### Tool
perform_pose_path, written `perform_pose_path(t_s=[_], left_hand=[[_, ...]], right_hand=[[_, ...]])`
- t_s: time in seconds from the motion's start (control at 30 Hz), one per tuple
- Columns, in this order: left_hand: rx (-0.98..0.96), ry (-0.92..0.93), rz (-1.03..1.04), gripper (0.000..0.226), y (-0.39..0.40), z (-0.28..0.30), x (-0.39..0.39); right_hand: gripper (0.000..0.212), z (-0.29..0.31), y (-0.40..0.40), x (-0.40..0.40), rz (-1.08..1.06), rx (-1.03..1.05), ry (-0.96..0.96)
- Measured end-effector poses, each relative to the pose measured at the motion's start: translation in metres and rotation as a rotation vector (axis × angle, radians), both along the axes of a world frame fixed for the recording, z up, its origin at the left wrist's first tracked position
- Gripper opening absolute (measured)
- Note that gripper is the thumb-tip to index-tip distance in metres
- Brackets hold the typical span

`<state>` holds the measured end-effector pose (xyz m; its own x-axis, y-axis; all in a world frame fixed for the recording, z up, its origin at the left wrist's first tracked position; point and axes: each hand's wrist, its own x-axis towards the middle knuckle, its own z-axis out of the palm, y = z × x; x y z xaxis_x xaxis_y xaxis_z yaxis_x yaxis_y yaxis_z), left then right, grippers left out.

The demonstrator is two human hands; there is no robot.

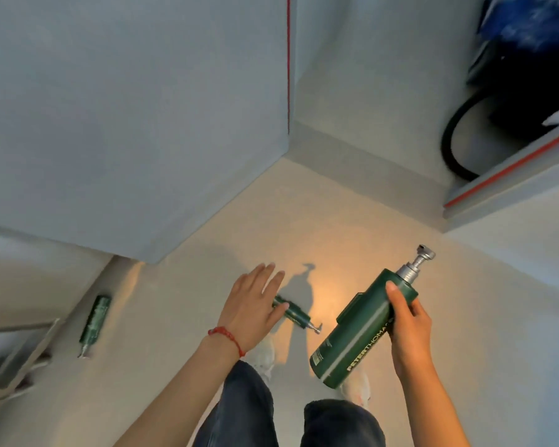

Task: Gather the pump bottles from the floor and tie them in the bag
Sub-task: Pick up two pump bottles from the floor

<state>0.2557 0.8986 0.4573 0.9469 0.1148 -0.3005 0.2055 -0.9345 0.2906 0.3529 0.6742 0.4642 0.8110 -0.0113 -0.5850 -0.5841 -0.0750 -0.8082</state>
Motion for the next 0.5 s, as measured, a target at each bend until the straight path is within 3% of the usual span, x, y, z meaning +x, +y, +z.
perform_pose_path(t_s=[0.2, 0.5], left_hand=[[-0.037, 0.091, -0.203, 0.054, 0.002, -0.032, 0.015], [-0.059, 0.215, -0.333, 0.055, -0.038, -0.107, 0.039]], right_hand=[[0.018, -0.033, -0.021, -0.058, -0.277, -0.008, 0.094], [0.019, -0.102, -0.074, -0.113, -0.486, 0.0, 0.171]])
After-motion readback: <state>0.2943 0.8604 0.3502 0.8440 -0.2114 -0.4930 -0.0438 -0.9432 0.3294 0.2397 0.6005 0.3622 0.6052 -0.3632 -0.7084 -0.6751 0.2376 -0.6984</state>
